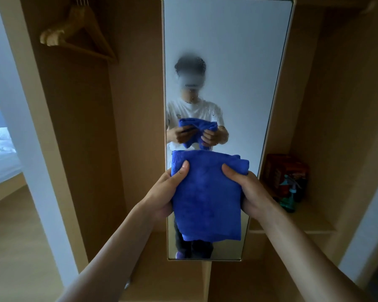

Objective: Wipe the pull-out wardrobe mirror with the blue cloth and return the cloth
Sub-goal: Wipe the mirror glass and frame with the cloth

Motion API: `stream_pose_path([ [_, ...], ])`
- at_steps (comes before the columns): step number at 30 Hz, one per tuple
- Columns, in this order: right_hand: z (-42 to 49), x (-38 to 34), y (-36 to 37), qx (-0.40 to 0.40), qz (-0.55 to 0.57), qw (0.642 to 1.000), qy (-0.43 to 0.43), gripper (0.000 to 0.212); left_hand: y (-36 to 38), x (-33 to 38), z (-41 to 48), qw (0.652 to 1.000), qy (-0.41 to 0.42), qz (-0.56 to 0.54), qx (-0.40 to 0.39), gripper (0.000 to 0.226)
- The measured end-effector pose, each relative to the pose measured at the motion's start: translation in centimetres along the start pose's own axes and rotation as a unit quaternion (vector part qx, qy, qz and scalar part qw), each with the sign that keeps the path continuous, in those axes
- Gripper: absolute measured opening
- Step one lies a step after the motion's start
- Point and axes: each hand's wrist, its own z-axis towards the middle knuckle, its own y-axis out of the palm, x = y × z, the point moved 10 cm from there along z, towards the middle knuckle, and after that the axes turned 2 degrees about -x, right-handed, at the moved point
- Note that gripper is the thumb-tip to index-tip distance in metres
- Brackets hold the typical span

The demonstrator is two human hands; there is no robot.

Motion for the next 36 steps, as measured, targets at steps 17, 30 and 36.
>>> stream_pose_path([
  [17, 3.5, -0.9, -2.5, -0.069, 0.044, 0.997, -0.016, 0.045, 0.3, 0.7, 5.6, 0.949, 0.066, 0.243, 0.189, 0.026],
  [30, 6.3, -5.5, -3.5, -0.079, 0.008, 0.991, -0.111, 0.042, 5.7, 2.7, 7.8, 0.946, 0.163, 0.263, 0.091, 0.047],
  [36, 6.4, -7.8, -4.2, -0.009, -0.093, 0.983, -0.156, 0.034, 6.1, 4.2, 8.2, 0.933, 0.206, 0.263, 0.132, 0.032],
])
